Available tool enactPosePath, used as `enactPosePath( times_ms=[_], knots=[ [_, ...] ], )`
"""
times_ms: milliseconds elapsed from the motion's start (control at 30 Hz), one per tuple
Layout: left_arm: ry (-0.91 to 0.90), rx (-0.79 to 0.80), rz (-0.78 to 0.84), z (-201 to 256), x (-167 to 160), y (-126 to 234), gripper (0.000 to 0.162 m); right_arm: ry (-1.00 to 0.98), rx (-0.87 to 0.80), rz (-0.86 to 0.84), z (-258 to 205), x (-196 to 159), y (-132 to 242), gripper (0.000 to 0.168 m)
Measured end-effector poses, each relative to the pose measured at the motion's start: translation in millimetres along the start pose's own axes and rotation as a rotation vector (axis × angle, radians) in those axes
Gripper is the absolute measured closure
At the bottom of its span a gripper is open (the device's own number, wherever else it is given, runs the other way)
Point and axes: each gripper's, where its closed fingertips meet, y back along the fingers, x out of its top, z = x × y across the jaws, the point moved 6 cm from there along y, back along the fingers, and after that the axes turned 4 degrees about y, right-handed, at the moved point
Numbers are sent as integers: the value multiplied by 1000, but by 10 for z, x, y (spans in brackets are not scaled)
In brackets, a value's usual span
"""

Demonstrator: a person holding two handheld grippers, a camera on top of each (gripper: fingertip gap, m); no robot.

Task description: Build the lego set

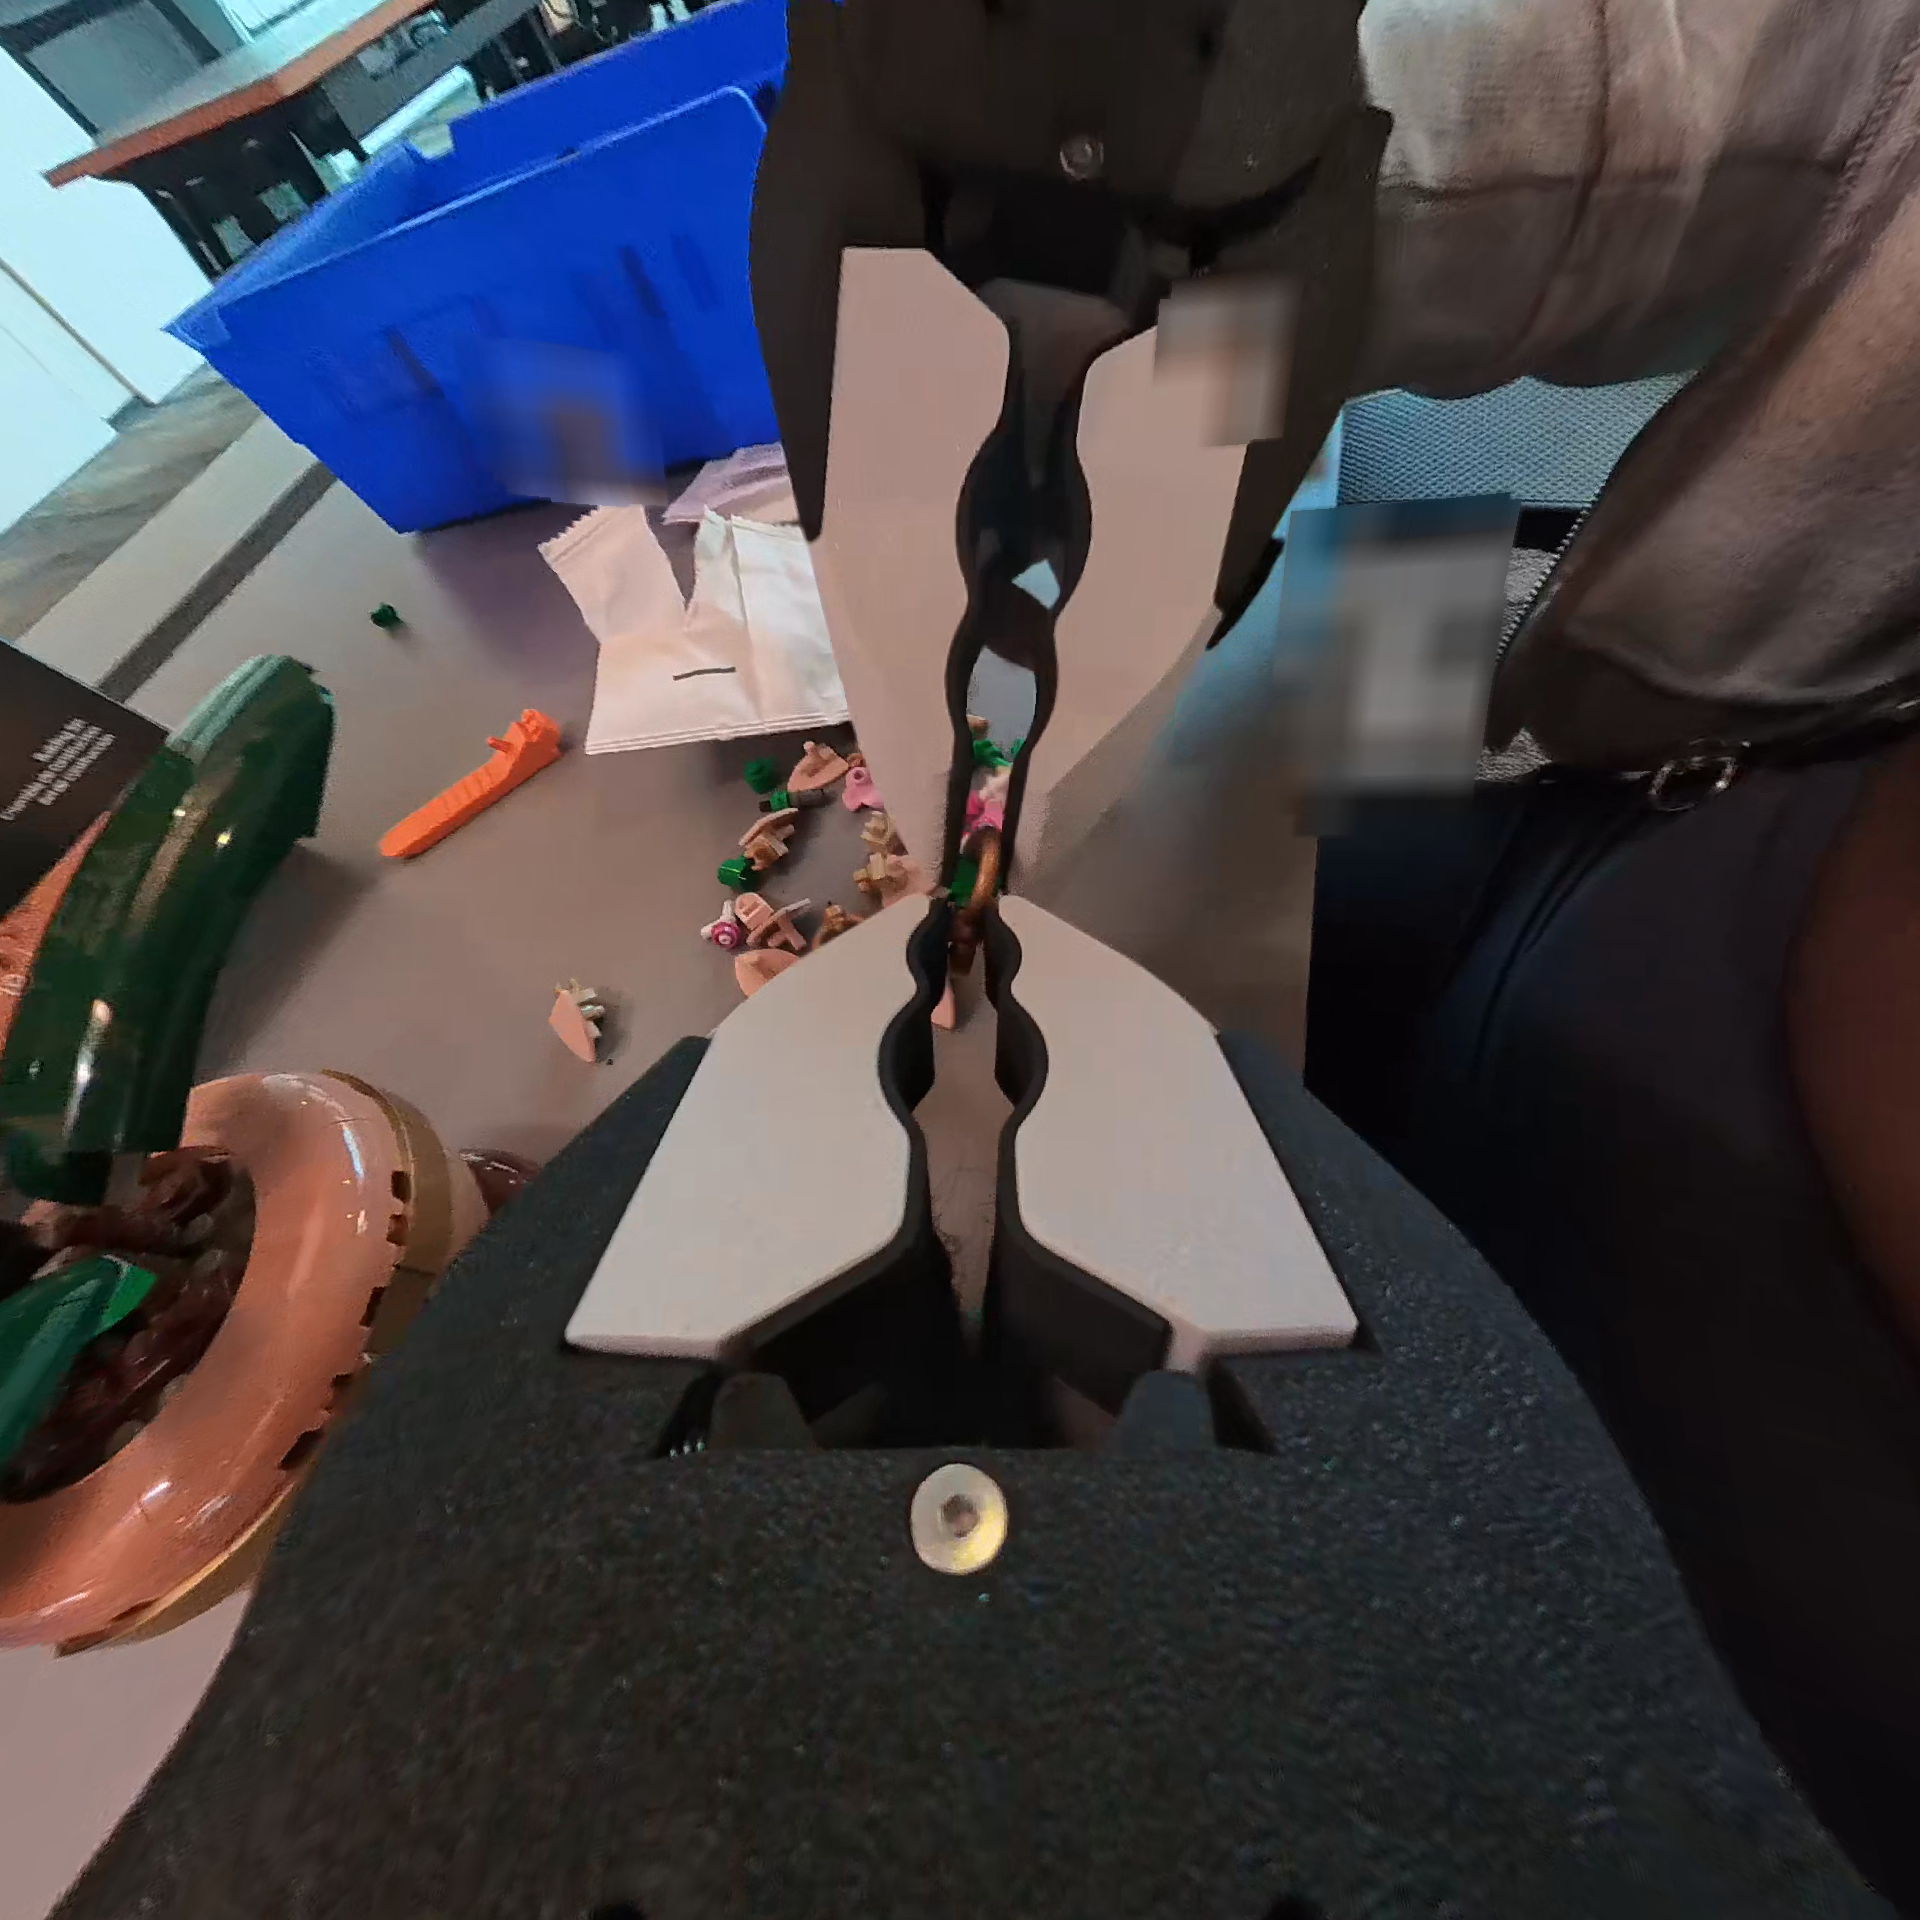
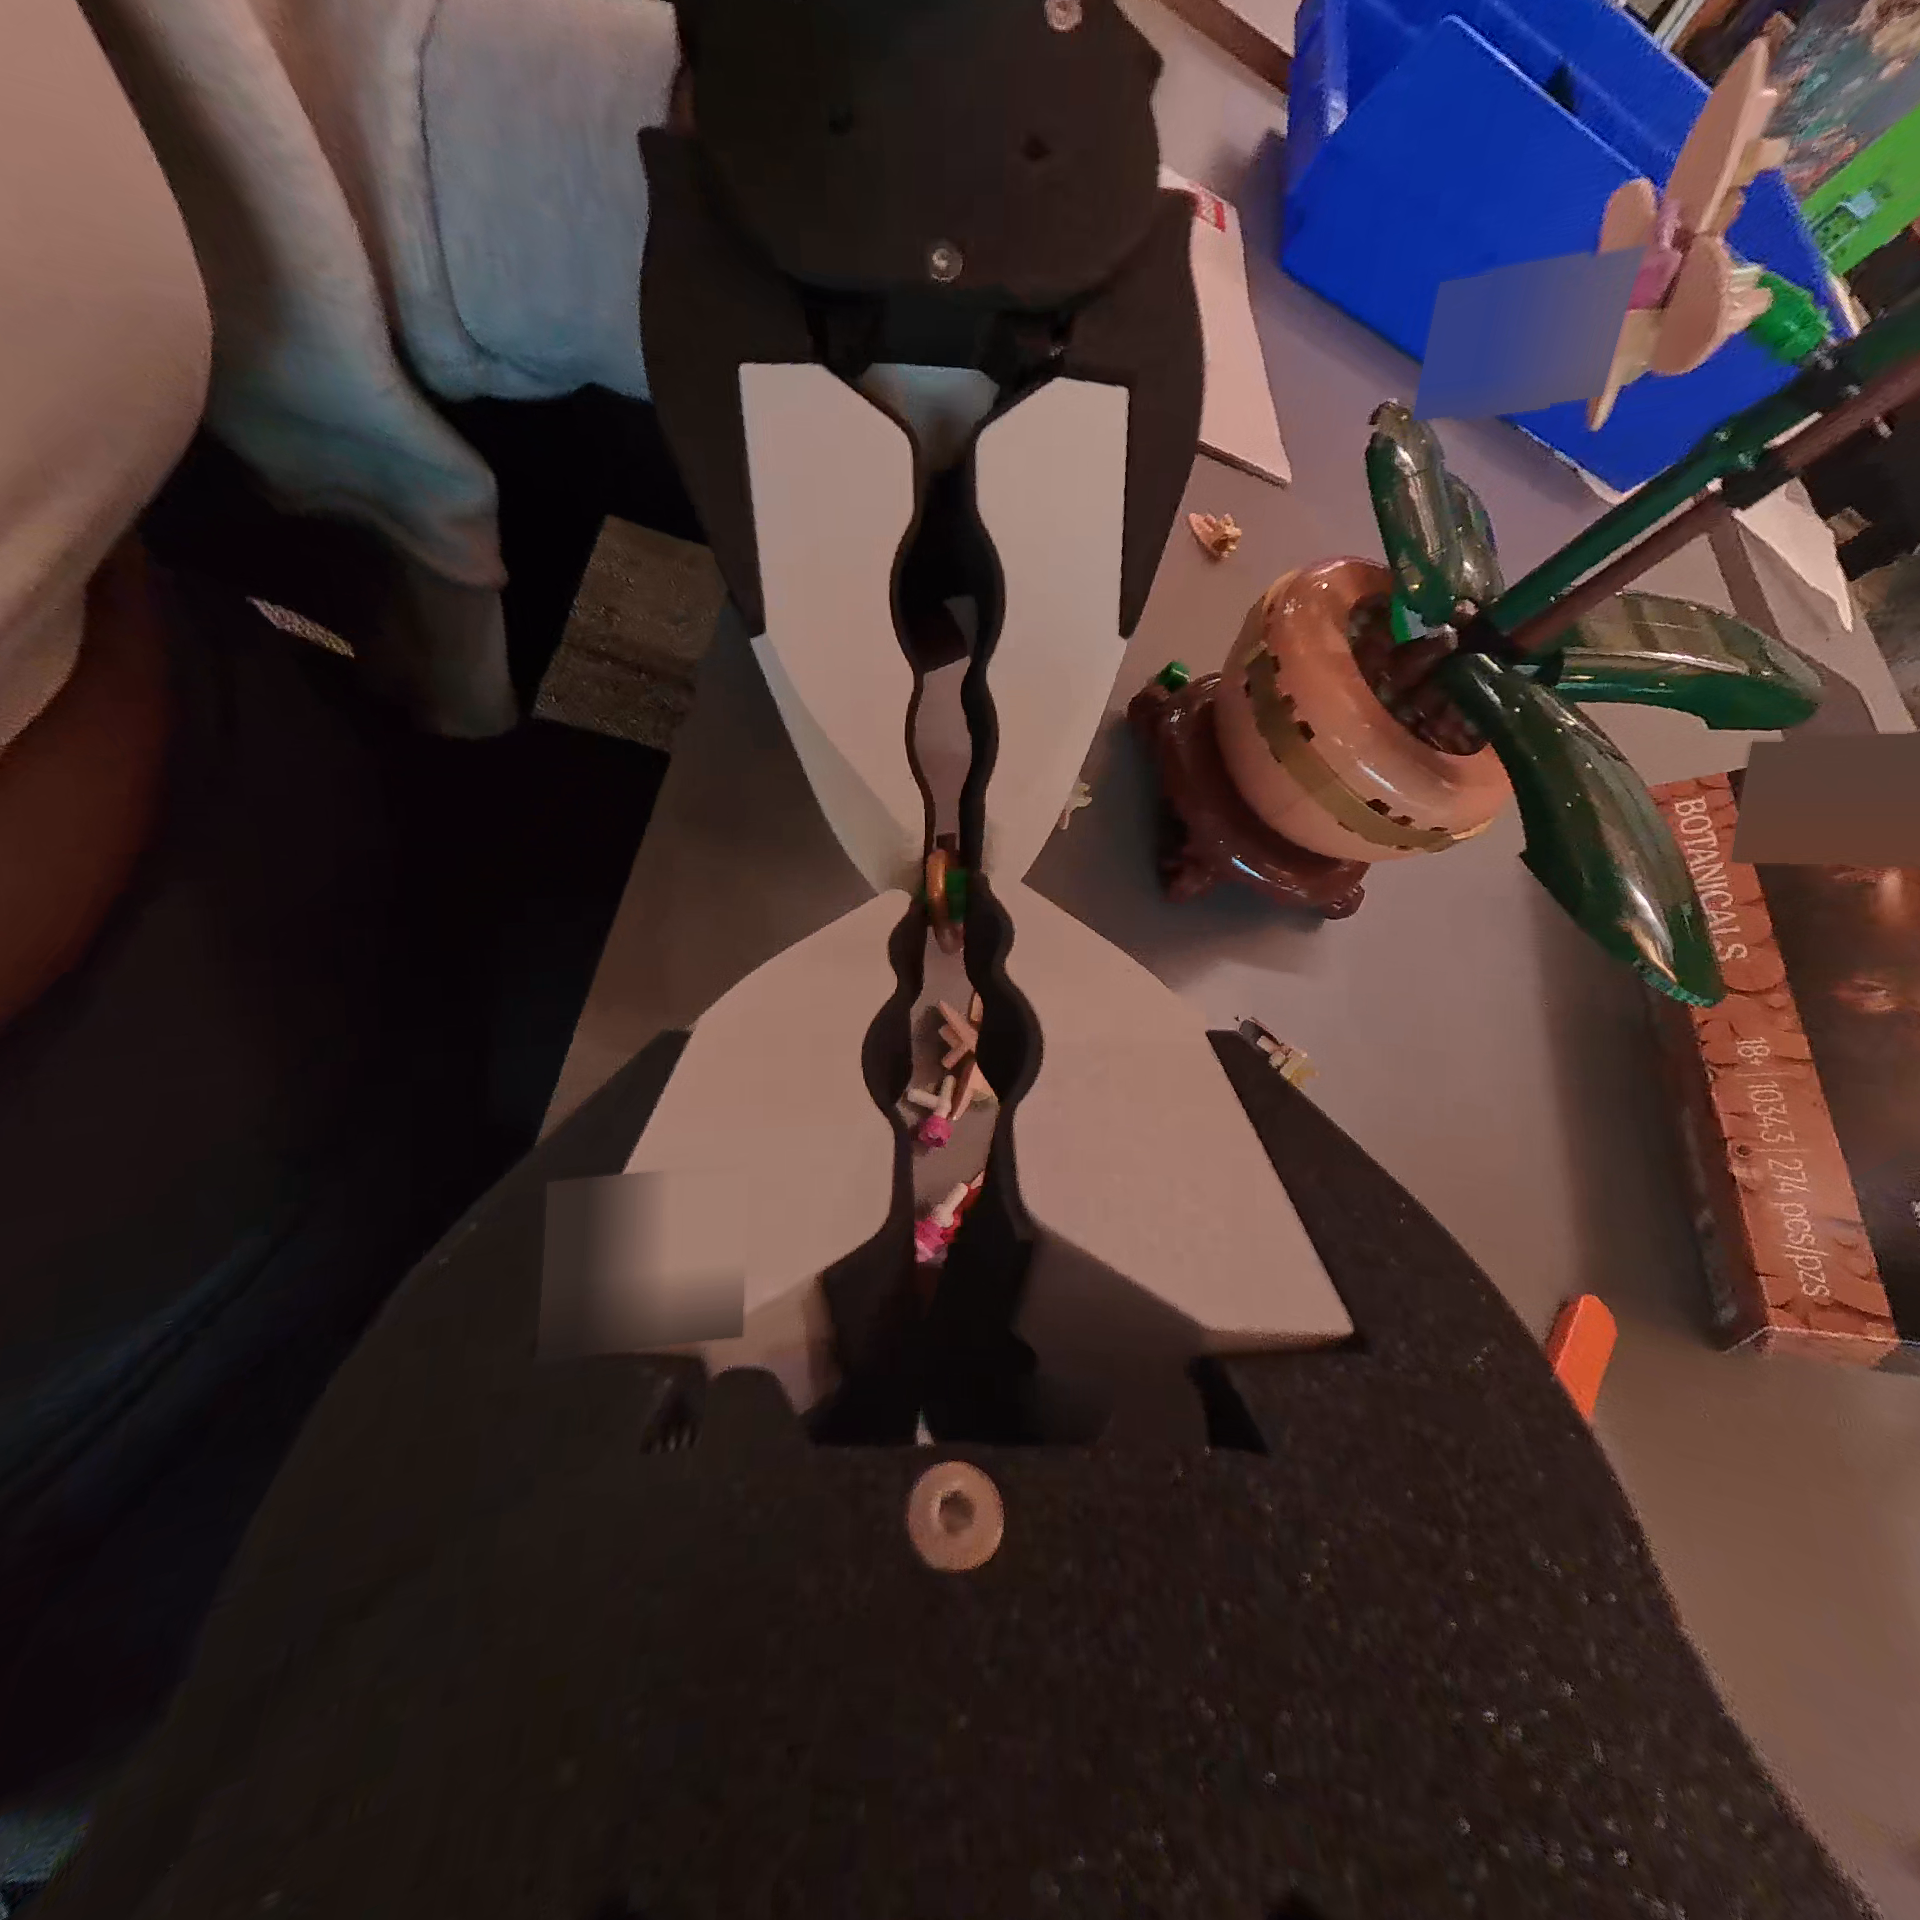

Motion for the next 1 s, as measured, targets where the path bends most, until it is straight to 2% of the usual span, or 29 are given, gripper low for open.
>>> enactPosePath(
  times_ms=[233, 500, 1000],
  knots=[
    [-14, 26, 125, -31, 79, 89, 157, -223, -13, 180, 61, 3, 128, 163],
    [-83, 109, 148, -22, 124, 65, 159, -311, -51, 221, 61, -35, 159, 163],
    [79, 322, 30, -142, 67, -88, 160, -432, -537, 72, 43, -111, 21, 162]
  ],
)
